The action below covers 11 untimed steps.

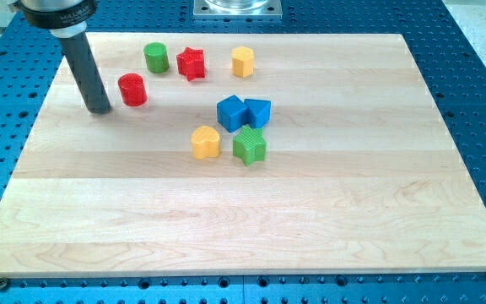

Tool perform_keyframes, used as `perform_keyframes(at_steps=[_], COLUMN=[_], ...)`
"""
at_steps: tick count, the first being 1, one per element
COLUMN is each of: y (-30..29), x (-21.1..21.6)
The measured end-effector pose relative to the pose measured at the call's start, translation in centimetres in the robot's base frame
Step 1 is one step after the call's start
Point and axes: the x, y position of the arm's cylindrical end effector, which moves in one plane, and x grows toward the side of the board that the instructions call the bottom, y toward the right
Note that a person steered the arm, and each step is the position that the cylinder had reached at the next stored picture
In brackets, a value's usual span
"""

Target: Push the red circle to the left

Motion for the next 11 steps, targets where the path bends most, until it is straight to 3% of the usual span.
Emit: perform_keyframes(at_steps=[1, 2, 3, 4, 5, 7, 9, 11], y=[-0.1, 1.7, 6.6, 7.6, 8.9, 6.7, 4.1, 4.1], x=[0.1, 5.6, 6.6, 5.7, 1.4, -3.3, -3.2, 1.1])
